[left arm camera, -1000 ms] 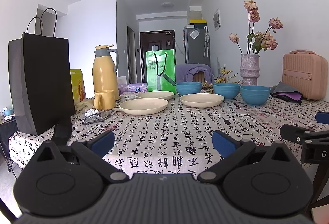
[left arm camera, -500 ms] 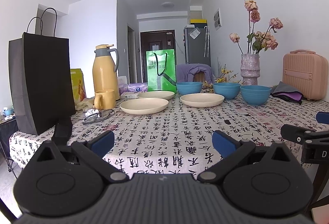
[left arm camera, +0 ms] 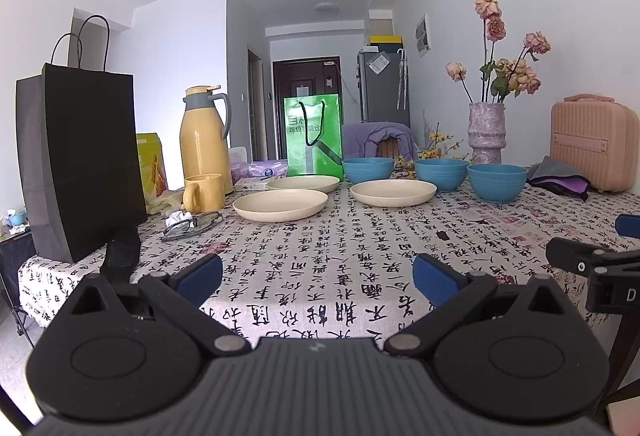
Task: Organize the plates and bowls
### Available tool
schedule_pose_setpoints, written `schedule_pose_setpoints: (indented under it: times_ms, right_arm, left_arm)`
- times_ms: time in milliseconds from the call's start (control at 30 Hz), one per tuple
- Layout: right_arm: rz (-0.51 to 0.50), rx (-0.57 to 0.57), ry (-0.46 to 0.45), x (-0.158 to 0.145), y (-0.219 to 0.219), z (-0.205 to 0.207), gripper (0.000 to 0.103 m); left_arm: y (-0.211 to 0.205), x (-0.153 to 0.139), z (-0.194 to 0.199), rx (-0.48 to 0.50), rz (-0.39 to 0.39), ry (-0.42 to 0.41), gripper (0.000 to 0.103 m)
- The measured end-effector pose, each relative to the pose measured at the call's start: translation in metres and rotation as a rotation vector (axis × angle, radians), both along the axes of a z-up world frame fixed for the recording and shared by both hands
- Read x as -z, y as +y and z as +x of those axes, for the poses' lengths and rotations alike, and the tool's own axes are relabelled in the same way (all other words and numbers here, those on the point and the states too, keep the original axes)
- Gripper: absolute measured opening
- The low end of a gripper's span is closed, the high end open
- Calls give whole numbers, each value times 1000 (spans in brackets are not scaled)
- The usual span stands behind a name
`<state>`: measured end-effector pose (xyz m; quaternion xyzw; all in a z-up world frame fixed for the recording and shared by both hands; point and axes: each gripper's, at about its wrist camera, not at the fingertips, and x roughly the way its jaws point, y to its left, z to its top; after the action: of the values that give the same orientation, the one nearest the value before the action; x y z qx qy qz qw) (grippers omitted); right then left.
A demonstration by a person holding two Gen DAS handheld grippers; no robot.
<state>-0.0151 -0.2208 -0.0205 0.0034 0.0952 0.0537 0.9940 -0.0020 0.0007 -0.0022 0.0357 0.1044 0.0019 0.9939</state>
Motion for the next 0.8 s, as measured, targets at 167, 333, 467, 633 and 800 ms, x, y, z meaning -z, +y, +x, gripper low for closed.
schedule_pose_setpoints:
  times_ms: [167,333,467,633,800]
  right_arm:
    - [-1,-2,-9,-2,-1,4,103]
    - [3,4,-12,-7,-4,15,103]
    - [10,0,-11,-9,-5,23,103]
    - [13,2,-4,-11,-6,36,103]
    - [21,15,14,-11,-10,54,103]
  left_arm:
    - [-3,-3,3,-4,-1,-5,103]
    - [-5,-7,13,-19,-16,5,103]
    - [-6,-10,22,-28,-17,11,103]
    - [-10,-14,36,-25,-14,17,103]
    - [-15,-16,54,-19,-4,32,103]
